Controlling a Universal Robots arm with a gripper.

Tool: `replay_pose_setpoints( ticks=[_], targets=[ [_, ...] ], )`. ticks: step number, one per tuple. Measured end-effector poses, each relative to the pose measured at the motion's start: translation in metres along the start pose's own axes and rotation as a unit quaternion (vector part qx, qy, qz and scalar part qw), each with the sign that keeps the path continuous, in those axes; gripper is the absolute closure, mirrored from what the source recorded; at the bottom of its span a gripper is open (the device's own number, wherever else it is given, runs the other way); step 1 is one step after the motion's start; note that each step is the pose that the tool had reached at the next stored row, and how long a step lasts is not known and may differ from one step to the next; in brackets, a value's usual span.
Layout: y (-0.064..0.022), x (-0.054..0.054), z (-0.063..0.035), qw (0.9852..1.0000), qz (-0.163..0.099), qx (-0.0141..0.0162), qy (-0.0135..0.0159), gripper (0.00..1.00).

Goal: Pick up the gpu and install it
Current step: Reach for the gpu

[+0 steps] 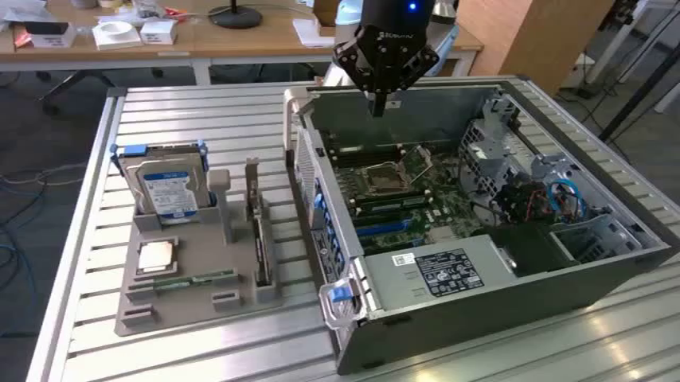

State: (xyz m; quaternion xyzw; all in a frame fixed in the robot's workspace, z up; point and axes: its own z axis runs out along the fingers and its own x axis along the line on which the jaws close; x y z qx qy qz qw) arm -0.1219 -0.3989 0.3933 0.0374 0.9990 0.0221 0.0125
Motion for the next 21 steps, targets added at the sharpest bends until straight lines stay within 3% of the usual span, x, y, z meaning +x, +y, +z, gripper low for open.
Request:
replay_pose_setpoints(
  ticks=[13, 21],
  targets=[
    [-0.0001, 0.002, 0.0001, 1.0, 0.0, -0.0001, -0.0001, 0.9],
    [-0.0013, 0.017, -0.0001, 1.0, 0.0, 0.0, 0.0, 0.9]
  ],
)
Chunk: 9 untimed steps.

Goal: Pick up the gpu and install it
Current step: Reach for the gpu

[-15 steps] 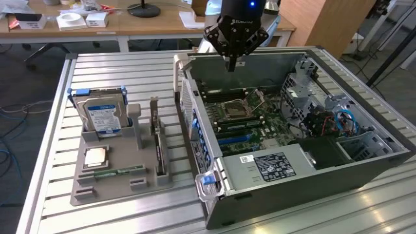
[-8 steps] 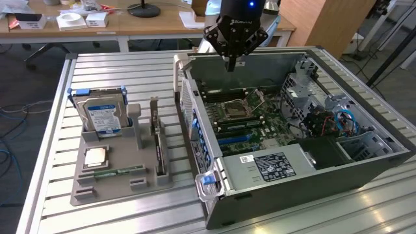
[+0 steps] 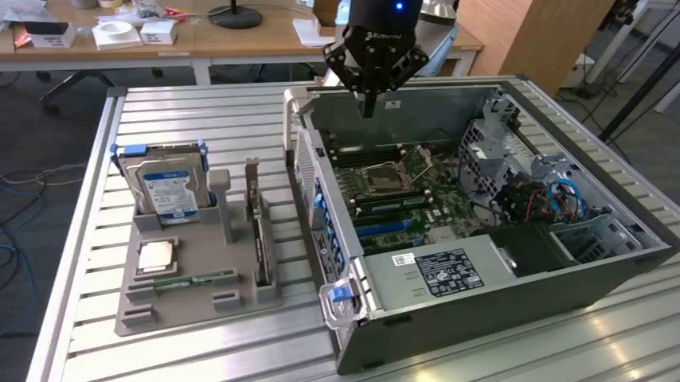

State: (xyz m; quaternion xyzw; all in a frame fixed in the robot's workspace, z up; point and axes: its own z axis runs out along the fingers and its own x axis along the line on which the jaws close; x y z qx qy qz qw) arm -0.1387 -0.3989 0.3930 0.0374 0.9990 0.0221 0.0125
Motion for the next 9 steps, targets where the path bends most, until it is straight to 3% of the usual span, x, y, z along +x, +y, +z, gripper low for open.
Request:
replay_pose_setpoints(
  ticks=[9],
  targets=[
    [-0.0016, 0.022, -0.0003, 1.0, 0.0, 0.0, 0.0, 0.9]
  ],
)
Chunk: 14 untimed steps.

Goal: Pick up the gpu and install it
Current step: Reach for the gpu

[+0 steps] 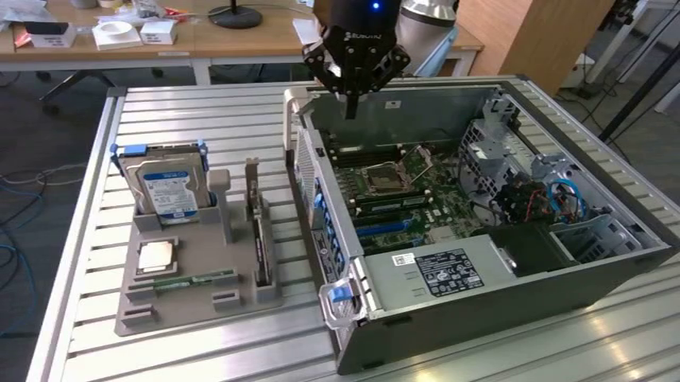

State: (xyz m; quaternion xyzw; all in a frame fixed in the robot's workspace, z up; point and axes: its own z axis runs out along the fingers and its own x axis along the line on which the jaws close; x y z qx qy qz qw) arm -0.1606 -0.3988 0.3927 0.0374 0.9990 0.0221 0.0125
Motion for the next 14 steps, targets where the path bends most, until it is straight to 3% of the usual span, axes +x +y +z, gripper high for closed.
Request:
replay_pose_setpoints(
  ticks=[14],
  targets=[
    [-0.0029, 0.039, -0.0004, 1.0, 0.0, 0.0, 0.0, 0.9]
  ],
)
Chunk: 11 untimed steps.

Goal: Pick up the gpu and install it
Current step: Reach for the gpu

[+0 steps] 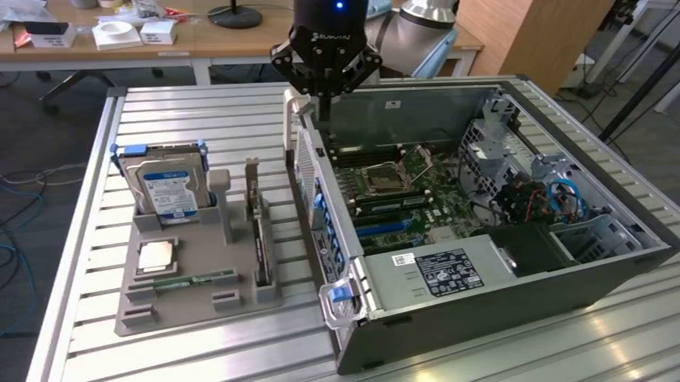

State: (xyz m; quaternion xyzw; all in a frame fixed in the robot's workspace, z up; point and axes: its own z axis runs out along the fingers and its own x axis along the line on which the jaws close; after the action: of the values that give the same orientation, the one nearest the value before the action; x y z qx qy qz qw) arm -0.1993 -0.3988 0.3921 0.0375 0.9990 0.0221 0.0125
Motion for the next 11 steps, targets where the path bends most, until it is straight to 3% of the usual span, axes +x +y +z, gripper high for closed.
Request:
replay_pose_setpoints(
  ticks=[11],
  targets=[
    [-0.0025, 0.033, -0.0004, 1.0, 0.0, 0.0, 0.0, 0.9]
  ],
)
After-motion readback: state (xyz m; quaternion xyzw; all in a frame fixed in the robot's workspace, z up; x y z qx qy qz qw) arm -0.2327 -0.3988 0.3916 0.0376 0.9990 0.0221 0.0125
